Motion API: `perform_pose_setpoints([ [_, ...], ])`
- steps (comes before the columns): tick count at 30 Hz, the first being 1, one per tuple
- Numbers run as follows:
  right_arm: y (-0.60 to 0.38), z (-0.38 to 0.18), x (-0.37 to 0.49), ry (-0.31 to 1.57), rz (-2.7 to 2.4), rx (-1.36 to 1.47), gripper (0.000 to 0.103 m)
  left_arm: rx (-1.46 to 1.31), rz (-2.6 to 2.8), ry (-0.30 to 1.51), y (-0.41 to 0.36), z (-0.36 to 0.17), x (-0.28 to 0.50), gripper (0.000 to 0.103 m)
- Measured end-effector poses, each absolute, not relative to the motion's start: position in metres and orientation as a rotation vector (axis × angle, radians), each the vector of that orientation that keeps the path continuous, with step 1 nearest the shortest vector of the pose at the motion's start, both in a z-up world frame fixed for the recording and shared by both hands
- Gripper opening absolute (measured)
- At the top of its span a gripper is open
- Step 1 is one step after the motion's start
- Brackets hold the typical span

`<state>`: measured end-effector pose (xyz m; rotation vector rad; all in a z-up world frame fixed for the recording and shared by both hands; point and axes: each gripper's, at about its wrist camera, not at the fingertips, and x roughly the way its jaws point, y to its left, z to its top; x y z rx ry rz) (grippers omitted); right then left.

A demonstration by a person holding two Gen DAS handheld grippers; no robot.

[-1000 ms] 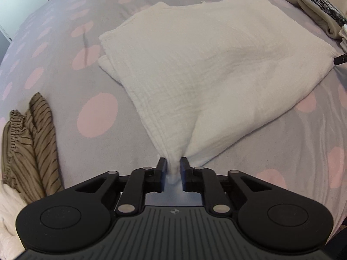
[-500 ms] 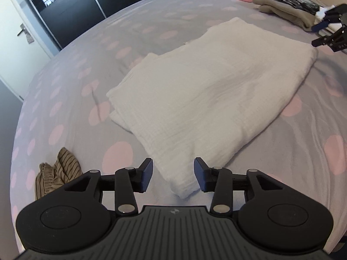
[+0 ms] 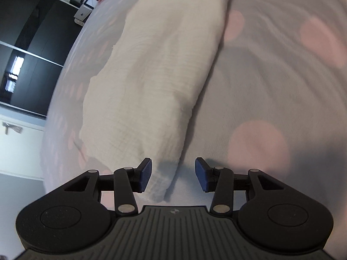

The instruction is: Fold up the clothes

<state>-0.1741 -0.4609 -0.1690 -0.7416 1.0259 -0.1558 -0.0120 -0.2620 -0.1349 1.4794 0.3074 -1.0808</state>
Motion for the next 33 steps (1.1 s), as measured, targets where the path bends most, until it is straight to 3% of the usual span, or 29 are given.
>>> perform_pose_setpoints([
  [10,-0.466,-0.204,-0.163,1.015,-0.170,-0.971,0.050,1.675,-0.959,0.081,-0.269,-0.179,-0.019,0.042],
  [12,-0.467,-0.209,-0.159,1.007,-0.180,-1.005,0.039,1.689,-0.927,0.030,-0.270,-0.186,-0.018,0.041],
  [13,-0.468,-0.211,-0.157,1.007,-0.183,-1.016,0.034,1.702,-0.912,0.008,-0.270,-0.191,-0.020,0.032],
  [15,-0.471,-0.213,-0.154,1.008,-0.194,-1.034,0.013,1.727,-0.892,-0.030,-0.269,-0.198,-0.022,0.017],
  [17,-0.475,-0.210,-0.153,1.002,-0.211,-1.029,0.007,1.722,-0.896,-0.029,-0.269,-0.192,-0.022,0.005],
  [33,-0.488,-0.118,-0.174,0.989,-0.173,-0.930,0.003,1.585,-1.036,0.098,-0.270,-0.080,-0.023,0.002],
])
